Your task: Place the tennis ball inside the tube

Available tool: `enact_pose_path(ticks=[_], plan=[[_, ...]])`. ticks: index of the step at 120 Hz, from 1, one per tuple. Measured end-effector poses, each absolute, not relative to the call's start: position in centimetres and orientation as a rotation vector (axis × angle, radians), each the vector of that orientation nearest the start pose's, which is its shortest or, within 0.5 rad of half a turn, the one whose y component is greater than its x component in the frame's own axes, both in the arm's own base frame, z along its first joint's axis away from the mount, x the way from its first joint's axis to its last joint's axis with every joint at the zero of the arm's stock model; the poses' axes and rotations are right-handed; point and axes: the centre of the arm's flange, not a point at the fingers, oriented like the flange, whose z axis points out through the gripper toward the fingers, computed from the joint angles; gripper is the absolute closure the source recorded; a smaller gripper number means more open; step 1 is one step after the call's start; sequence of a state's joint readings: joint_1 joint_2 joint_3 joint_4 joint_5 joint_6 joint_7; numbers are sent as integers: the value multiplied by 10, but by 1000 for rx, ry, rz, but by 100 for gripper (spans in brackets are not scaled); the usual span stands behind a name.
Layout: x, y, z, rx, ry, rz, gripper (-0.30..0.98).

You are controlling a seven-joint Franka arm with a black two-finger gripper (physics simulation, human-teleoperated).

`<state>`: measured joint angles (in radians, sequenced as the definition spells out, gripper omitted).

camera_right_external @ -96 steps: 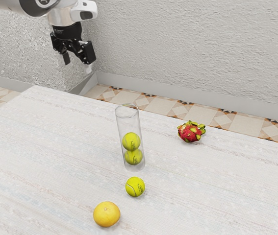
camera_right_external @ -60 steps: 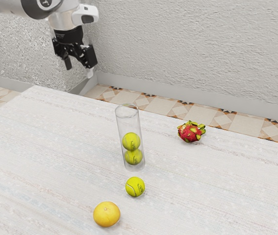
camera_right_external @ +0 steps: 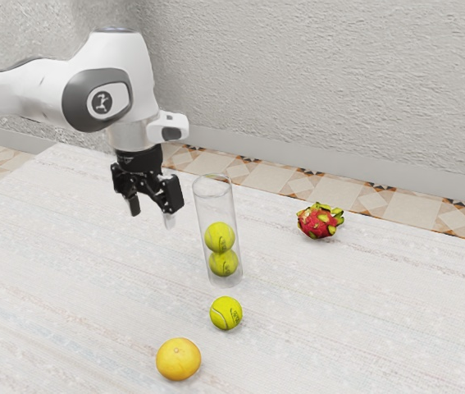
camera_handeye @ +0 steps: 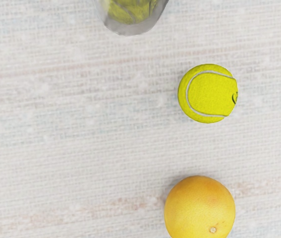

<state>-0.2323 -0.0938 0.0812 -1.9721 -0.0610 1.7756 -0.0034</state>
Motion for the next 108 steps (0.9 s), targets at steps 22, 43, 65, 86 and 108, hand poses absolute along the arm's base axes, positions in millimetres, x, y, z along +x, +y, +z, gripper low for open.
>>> enact_pose_path(ticks=[22,43,65,86,108], plan=[[507,-122,438,-3174,249,209,0],[512,-150,392,-3191,247,209,0],[521,-155,351,-3185,225,135,0],[532,-157,321,-3187,201,87,0],[536,-164,300,-3193,185,79,0]])
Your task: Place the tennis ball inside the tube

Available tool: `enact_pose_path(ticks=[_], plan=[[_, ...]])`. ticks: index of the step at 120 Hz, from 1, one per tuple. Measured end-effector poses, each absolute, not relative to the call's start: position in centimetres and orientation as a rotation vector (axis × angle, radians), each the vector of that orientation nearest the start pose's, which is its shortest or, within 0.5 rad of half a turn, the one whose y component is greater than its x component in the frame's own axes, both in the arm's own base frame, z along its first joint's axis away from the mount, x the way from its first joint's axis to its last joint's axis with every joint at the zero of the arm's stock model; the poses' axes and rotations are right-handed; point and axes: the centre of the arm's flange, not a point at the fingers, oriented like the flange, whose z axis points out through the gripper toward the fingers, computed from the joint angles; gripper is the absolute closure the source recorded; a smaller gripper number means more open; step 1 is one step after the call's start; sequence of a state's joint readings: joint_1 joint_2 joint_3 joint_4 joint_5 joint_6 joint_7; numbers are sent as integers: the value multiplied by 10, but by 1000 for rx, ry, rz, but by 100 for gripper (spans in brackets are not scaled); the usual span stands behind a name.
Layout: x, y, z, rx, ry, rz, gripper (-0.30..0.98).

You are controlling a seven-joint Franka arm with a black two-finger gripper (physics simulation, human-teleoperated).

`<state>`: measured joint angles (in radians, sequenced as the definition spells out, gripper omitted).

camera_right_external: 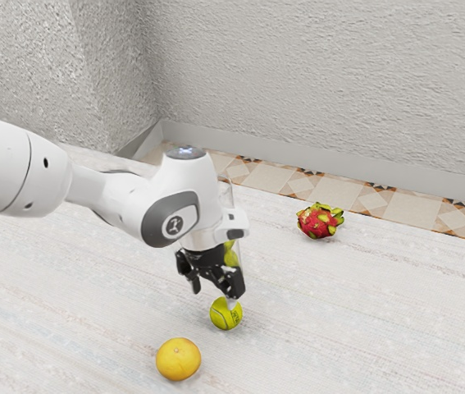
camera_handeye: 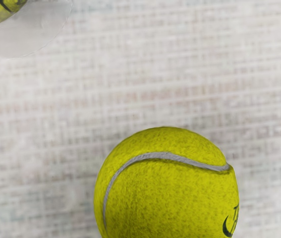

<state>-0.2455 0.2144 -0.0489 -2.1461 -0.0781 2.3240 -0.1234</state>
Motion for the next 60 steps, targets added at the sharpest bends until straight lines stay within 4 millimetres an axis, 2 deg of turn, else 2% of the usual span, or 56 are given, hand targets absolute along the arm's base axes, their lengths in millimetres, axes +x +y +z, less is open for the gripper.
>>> enact_pose_path(ticks=[24,60], plan=[[536,-177,275,-3203,183,102,0],[539,-178,254,-3206,155,129,0]])
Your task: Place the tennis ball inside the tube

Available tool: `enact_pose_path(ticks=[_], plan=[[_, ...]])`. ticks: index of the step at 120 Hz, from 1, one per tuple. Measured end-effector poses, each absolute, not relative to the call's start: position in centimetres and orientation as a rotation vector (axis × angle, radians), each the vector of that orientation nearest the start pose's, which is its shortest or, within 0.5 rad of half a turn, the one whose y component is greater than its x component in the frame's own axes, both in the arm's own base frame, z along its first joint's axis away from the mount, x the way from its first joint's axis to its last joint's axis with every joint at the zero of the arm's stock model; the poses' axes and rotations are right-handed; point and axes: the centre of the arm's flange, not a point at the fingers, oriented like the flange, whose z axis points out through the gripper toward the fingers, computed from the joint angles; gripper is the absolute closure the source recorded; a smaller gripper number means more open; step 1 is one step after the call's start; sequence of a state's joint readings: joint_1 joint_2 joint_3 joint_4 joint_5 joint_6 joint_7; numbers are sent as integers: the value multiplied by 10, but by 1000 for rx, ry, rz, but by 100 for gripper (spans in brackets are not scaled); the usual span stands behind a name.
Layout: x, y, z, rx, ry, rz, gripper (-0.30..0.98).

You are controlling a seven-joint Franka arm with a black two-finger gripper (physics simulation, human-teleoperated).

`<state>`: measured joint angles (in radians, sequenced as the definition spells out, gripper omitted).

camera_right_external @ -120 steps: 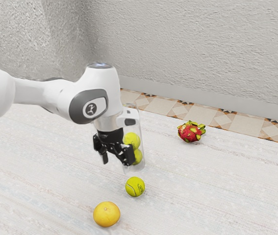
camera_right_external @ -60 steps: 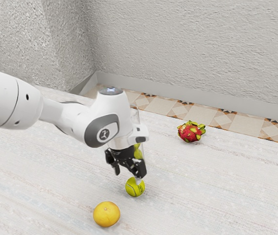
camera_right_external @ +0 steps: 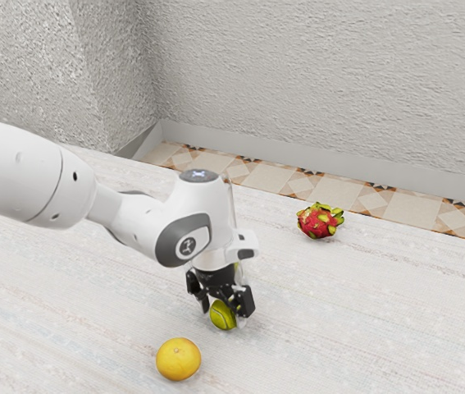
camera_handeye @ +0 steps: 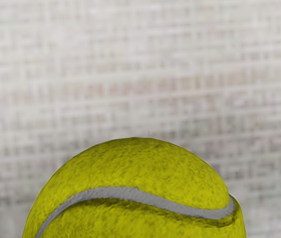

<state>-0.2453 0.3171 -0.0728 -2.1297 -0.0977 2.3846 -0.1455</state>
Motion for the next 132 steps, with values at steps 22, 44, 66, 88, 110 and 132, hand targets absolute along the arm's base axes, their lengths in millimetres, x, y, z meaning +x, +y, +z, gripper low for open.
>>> enact_pose_path(ticks=[22,44,66,88,110,132], plan=[[540,-178,247,-3209,139,135,3],[540,-179,245,-3210,127,127,30],[542,-180,265,-3216,125,74,30],[535,-181,367,-3236,144,-96,30],[537,-181,448,-3243,157,-142,30],[544,-177,499,-3234,160,-93,31]])
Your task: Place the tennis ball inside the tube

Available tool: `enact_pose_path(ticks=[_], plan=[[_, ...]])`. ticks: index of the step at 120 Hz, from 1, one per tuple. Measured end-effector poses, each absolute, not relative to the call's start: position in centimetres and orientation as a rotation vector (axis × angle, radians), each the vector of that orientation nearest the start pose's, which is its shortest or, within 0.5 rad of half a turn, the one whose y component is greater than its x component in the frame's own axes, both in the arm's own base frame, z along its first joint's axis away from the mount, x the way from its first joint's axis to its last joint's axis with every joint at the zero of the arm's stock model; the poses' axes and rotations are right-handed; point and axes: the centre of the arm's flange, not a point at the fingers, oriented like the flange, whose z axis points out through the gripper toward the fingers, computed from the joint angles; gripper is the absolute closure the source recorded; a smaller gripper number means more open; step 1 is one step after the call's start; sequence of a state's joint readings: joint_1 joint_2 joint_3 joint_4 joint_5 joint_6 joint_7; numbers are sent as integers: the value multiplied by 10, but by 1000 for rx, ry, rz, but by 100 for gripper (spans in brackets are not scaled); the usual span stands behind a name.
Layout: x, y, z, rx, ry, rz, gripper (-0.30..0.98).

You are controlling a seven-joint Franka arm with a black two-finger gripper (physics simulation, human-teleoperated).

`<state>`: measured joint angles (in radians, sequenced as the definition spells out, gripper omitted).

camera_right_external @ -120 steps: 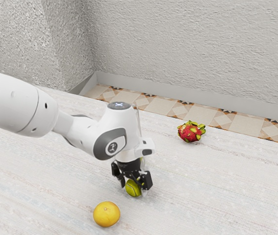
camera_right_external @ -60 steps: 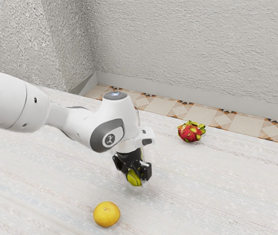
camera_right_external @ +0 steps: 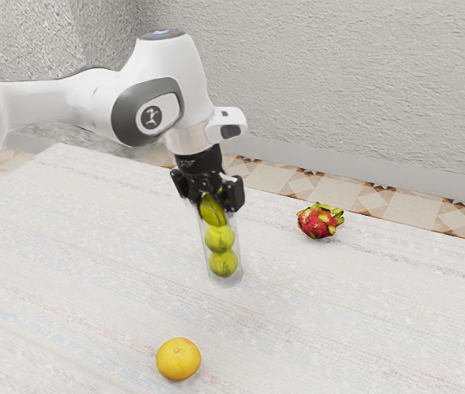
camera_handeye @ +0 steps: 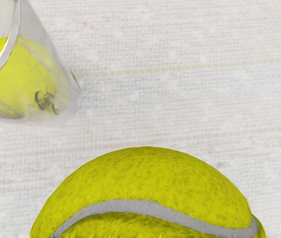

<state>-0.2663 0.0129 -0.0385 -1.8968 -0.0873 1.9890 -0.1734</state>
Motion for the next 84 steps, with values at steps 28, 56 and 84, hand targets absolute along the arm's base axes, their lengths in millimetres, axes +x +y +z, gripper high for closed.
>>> enact_pose_path(ticks=[28,56,84], plan=[[564,-155,533,-3191,138,-62,31],[600,-117,528,-3158,43,-30,31],[615,-123,528,-3141,66,-43,31]])
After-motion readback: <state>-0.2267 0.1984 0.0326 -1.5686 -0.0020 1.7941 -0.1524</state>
